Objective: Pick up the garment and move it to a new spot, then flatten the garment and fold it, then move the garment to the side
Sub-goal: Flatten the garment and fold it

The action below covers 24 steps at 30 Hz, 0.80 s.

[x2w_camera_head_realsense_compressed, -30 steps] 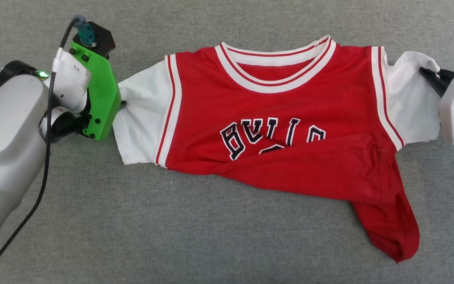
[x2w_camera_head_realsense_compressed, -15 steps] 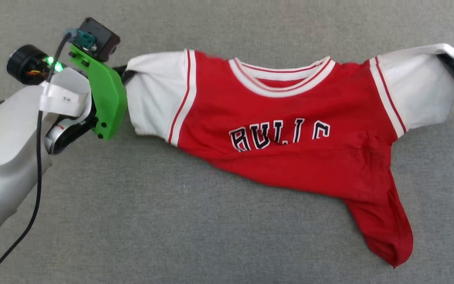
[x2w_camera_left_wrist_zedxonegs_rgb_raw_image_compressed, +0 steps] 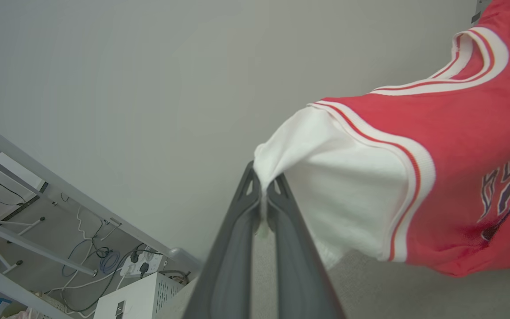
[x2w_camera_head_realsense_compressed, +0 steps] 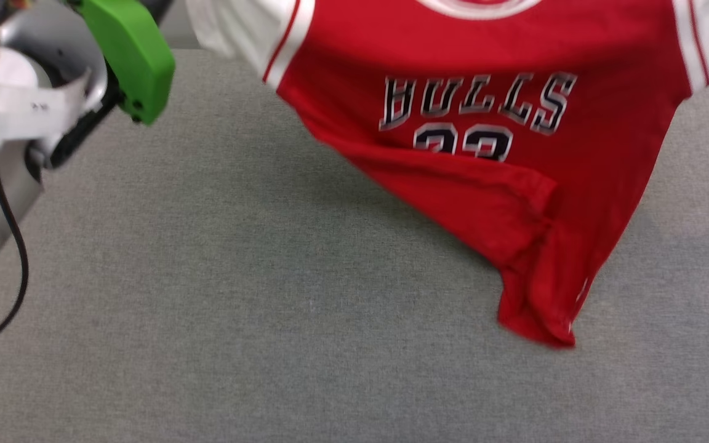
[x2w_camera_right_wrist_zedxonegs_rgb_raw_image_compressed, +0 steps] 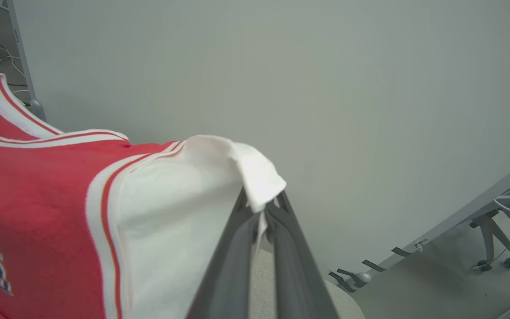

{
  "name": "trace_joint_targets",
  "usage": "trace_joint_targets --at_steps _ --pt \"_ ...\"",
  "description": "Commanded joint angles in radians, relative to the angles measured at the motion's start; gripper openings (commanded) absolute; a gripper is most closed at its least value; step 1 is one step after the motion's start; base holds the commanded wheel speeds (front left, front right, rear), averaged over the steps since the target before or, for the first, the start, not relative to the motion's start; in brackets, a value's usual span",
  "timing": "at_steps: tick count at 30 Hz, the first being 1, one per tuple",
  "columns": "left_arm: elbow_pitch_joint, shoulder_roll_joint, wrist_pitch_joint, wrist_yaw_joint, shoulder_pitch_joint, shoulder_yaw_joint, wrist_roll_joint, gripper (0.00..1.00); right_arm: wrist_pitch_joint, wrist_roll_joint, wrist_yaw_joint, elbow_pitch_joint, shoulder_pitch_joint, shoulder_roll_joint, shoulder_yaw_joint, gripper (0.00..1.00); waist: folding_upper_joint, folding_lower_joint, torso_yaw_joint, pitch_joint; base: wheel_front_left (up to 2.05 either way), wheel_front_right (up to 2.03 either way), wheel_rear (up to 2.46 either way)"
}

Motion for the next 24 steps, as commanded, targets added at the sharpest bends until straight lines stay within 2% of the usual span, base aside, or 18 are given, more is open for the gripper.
trace_joint_targets --at_steps 1,6,14,24 --pt "0.001 -0.004 -0.007 0.01 -0.04 0.014 0.007 0.0 0.008 -0.012 -0.001 -0.002 -0.039 0.004 -0.011 0.0 0.0 0.0 0.003 0.007 0.0 0.0 0.0" --pt "0.045 -0.043 -0.005 0.007 -0.16 0.043 0.025 0.0 0.05 -0.045 -0.001 0.017 -0.18 0.03 -0.017 0.0 0.0 0.0 -0.002 0.071 0.0 0.0 0.0" --pt "0.202 -0.126 -0.013 -0.023 -0.455 0.084 0.091 0.0 0.078 -0.141 -0.001 0.128 -0.526 0.099 0.005 0.0 0.0 0.0 -0.019 0.238 0.0 0.0 0.0" --pt "0.451 -0.235 -0.116 -0.044 -0.769 0.117 0.159 0.0 -0.043 -0.26 -0.001 0.358 -0.896 0.211 0.019 0.0 0.0 0.0 -0.033 0.345 0.0 0.0 0.0"
